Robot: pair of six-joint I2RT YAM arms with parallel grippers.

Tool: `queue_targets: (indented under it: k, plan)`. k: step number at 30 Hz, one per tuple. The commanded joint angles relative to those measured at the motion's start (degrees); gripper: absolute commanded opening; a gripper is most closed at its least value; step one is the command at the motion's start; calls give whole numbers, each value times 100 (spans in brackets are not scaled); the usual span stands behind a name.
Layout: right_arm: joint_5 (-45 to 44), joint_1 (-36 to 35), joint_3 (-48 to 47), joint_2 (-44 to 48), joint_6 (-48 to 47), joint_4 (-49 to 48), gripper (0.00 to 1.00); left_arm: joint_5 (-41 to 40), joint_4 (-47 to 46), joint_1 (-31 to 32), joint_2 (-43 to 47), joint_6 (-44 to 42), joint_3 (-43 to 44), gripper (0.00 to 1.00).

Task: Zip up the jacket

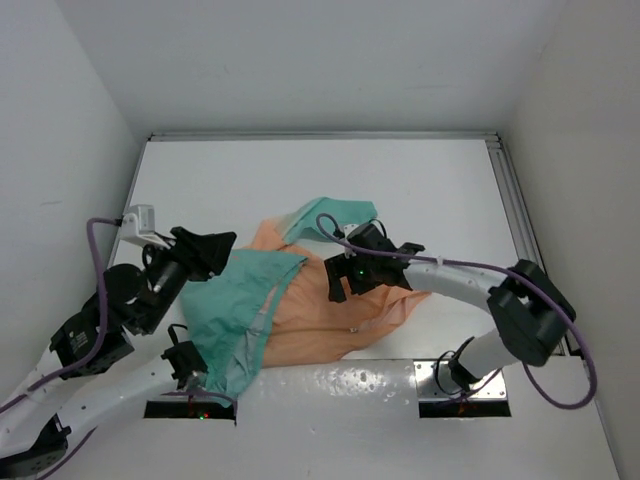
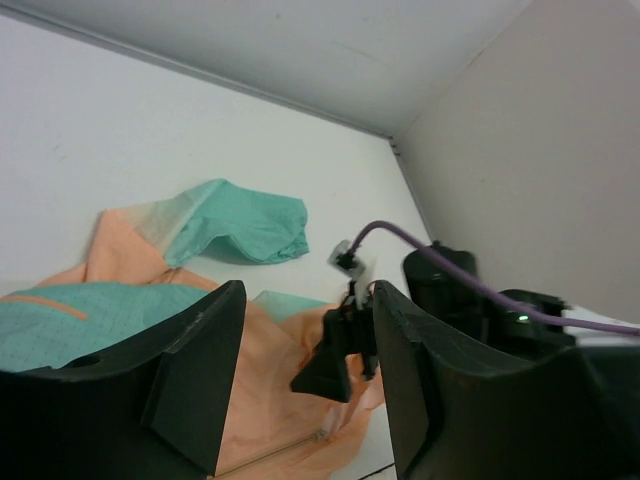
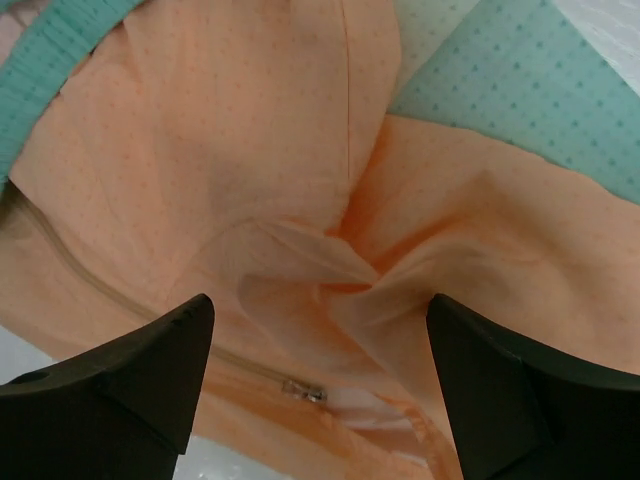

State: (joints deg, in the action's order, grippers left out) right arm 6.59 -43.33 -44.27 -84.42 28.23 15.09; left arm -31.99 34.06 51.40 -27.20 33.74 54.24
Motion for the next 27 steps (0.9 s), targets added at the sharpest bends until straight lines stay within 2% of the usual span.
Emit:
queue_targets:
  k: [1, 4, 6, 7, 8, 9, 12, 13, 16, 20, 24, 25, 27]
  plan:
    - [253, -61, -90, -328, 51, -1120, 85, 34, -243, 46, 233, 72, 228, 52]
    - [334, -70, -161, -803, 183, -1472, 78, 314, -163, 46, 224, 89, 149, 54]
    - [264, -70, -240, -1102, 227, -1684, 47, 535, -146, 46, 93, 2, 157, 54]
    - [64, -70, -301, -1190, 279, -1702, 29, 692, -137, 46, 49, -16, 157, 54]
    - [-43, -70, -484, -1330, 288, -1659, 6, 729, -128, 46, -30, -25, 140, 54]
    - [-505, -70, -582, -1349, 280, -1641, 0, 816, -154, 46, -57, -34, 131, 54]
    - [-1324, 79, -1325, -1296, 297, -1336, 0, 905, -268, 46, -57, -183, 35, 54]
    - [-1945, 166, -1591, -1270, 349, -1133, 0, 896, -286, 46, -49, -201, 17, 54]
    - [-3018, 614, -2381, -1033, 552, -587, 0, 800, -217, 46, -110, -314, 34, 56]
    - [-3681, 1369, -3094, -585, 685, 27, 0, 624, -85, 46, -92, -429, 52, 58]
    - [-4148, 1494, -3194, -339, 447, 670, 0, 483, -40, 46, -14, -500, 34, 59]
    - [-3844, 1494, -3002, -251, 421, 523, 0, 466, -58, 46, -5, -500, -9, 59]
    - [-3517, 1486, -2229, 29, 473, 241, 7, 518, -128, 46, 4, -491, -54, 59]
